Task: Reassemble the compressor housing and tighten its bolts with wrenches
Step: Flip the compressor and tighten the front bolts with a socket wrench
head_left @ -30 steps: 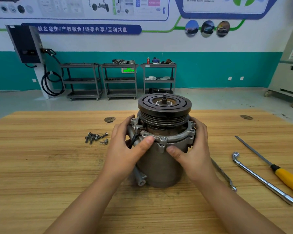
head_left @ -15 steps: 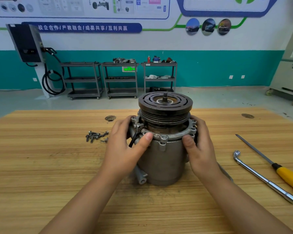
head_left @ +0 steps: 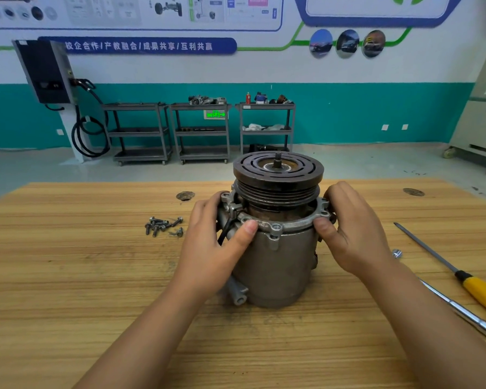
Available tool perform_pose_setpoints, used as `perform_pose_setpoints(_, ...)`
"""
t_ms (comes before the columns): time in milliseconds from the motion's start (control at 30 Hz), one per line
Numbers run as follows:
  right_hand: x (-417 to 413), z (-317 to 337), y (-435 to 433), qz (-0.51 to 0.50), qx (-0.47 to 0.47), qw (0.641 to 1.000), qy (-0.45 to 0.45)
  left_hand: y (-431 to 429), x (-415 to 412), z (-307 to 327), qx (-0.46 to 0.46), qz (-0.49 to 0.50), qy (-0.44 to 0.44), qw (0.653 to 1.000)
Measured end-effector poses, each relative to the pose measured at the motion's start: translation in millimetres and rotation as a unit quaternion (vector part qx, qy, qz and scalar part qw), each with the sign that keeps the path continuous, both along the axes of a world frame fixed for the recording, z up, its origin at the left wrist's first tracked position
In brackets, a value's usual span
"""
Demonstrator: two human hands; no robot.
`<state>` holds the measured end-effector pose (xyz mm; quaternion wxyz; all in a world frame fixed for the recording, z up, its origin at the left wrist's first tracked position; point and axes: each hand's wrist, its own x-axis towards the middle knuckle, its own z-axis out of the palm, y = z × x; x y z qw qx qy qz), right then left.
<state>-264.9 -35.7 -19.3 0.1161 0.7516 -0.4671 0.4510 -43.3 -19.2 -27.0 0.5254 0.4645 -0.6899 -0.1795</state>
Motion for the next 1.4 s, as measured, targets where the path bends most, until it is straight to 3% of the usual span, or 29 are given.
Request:
perform_pose_setpoints(333, -7, 9, -18, 0.119, -0.04, 0.992, 0.011, -2, 1, -2, 0.002, 0.003, 0.003, 1.0)
perform_pose_setpoints(1033, -4, 9, -32, 0.151, -0.166, 0.974, 0.013, -3, -2, -4, -0.003, -0.012, 0.027, 1.0)
perform_pose_setpoints(1400, -2, 0, -32, 0.163, -0.089, 0.981, -0.059, 2, -2, 0, -0.001, -0.025, 0.014, 1.0)
